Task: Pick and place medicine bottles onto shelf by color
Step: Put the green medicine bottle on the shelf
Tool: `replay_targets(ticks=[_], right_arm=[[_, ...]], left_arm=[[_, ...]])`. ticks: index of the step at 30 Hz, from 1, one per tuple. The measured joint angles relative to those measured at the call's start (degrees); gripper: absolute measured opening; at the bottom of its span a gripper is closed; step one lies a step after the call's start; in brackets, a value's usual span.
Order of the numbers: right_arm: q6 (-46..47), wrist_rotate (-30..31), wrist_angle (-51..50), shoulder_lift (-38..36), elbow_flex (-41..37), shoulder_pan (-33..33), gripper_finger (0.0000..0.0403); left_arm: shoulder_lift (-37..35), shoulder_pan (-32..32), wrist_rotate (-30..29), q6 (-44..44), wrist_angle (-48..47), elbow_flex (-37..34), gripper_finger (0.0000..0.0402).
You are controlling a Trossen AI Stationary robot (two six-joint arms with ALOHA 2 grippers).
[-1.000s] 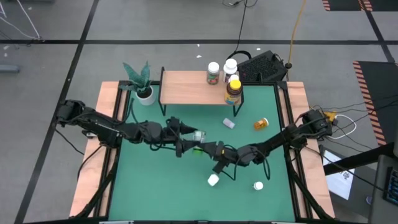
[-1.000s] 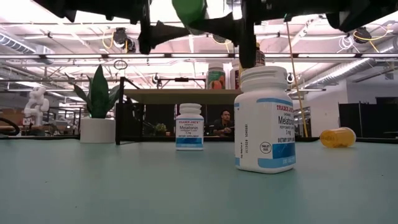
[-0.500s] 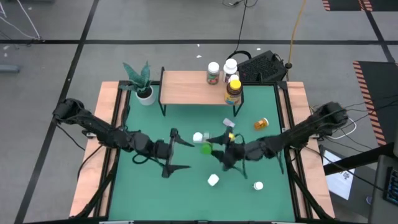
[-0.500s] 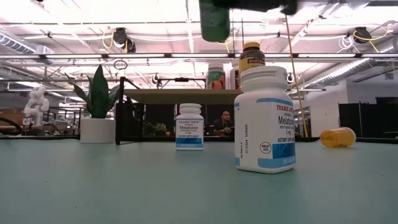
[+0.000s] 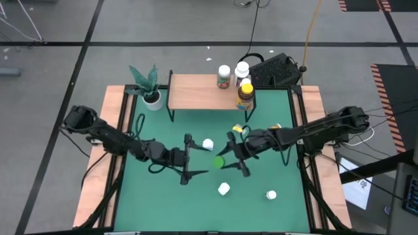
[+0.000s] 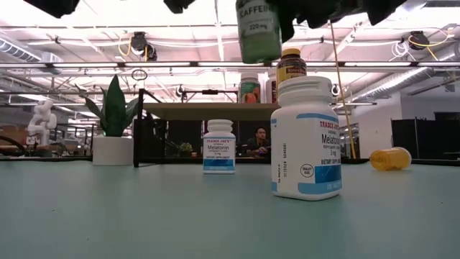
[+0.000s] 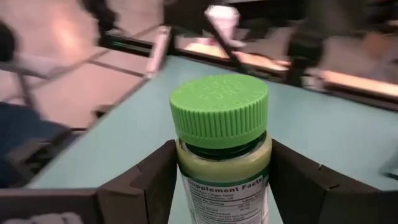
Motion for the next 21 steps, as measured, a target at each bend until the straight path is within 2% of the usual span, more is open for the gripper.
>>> replay_targets(ticks=[3, 7, 14, 21], right_arm=[[0.73, -1.0, 0.64, 1.37, 0.02, -0.8, 0.0208], [1.55, -0.93, 3.9, 2.88, 0.02, -1.84, 0.0208], [2.06, -1.18, 7.02, 3.49, -0.02, -2.27, 0.0208], [1.98, -1.23, 7.0, 3.42, 0.04, -2.14, 0.0208]], left_arm=[[-0.02, 0.79, 0.05, -2.31, 0.17, 0.0, 0.0377], [0.18, 0.99, 3.57, -2.84, -0.81, 0.02, 0.0382], [4.35, 1.4, 2.69, -3.43, -3.24, 3.36, 0.0383], [5.55, 1.89, 1.46, -4.74, -7.43, 6.24, 0.0352]])
